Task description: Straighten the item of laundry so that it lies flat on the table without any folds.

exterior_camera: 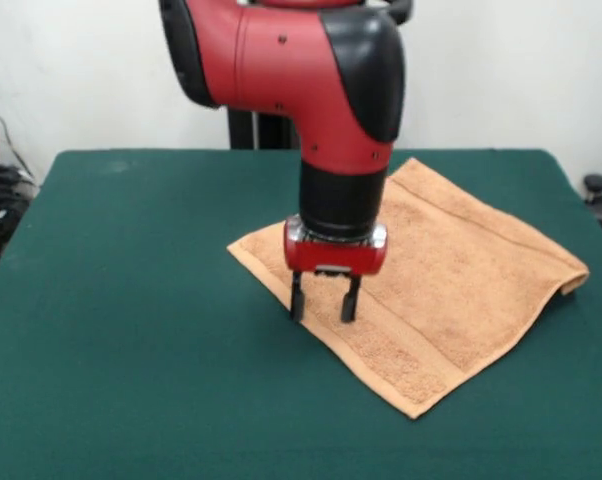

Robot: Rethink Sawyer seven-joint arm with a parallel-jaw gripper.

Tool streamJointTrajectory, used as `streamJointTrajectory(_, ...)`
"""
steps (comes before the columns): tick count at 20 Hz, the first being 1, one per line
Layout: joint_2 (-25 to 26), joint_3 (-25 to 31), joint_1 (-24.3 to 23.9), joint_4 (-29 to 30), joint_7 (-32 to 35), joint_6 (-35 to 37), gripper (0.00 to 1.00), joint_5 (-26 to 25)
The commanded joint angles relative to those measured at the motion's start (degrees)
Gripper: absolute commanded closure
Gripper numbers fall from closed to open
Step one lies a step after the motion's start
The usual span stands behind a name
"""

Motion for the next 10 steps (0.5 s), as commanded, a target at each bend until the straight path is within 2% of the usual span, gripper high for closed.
streamJointTrajectory(1, 12.72, -7.62, 3.75, -11.64, 13.66, 0.76, 0.0, 3.79)
streamJointTrajectory(5, 15.41, -6.43, 3.13, -13.47, 11.09, 4.89, 0.0, 3.81)
streamJointTrajectory(10, 17.62, -4.69, 2.25, -14.1, 10.96, 2.33, 0.0, 3.3)
